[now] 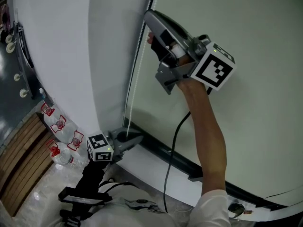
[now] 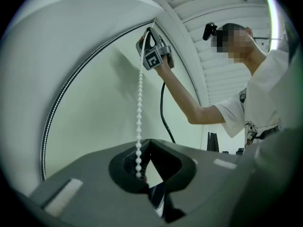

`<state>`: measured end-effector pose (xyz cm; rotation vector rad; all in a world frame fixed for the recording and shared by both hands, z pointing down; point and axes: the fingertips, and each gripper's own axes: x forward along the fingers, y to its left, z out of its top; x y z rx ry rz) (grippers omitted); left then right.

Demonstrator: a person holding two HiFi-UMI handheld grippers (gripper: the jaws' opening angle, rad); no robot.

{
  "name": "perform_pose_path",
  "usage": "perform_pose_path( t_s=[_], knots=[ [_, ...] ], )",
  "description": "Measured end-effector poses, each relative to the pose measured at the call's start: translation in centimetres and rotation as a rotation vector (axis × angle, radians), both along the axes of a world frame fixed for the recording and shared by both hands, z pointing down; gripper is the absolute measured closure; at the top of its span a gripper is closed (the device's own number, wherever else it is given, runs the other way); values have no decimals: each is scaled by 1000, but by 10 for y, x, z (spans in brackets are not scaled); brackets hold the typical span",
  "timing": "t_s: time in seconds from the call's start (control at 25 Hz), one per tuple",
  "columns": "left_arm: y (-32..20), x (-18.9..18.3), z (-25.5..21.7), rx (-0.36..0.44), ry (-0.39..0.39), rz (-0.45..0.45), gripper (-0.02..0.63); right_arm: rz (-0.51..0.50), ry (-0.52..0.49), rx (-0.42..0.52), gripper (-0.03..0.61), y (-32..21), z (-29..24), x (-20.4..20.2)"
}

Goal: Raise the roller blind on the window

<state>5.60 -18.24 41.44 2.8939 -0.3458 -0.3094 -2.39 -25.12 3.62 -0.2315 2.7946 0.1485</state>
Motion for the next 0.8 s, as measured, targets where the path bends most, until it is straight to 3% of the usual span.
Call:
perform_pose_path(
  t_s=[0.32, 0.8],
  knots=[
    [2, -2, 4, 0, 3, 1, 615, 13, 40, 17, 565, 12, 30, -2],
    [0, -1, -5, 7, 2, -4, 615, 21, 104, -70, 565, 17, 109, 2]
  ],
)
